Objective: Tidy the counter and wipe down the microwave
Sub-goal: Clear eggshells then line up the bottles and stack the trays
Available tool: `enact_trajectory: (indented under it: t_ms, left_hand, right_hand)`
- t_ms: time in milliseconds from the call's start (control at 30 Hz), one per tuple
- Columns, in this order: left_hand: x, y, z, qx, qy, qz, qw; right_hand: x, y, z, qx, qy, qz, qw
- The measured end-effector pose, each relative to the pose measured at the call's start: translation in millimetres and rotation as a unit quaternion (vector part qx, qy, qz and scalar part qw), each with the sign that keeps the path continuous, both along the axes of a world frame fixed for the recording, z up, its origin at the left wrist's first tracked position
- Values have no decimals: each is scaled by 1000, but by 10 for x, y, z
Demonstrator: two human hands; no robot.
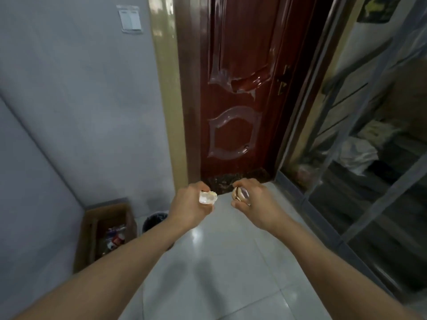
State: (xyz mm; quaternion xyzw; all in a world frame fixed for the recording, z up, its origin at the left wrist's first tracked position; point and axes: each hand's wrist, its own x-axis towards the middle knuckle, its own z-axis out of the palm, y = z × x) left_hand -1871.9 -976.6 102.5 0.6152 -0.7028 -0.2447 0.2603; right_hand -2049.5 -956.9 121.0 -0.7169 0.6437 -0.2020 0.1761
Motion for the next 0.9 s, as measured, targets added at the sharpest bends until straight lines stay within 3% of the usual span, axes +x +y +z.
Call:
enact_trajectory:
  t_ms: [467,900]
  left_hand:
    - [-439,-936,-125,26,18,255,966]
    - [118,-1704,-562,42,21,411,910]
  right_hand:
    - [-506,-1964,-194,50,-31,258,964]
    - [464,-3211,-596,66,-12,397,915]
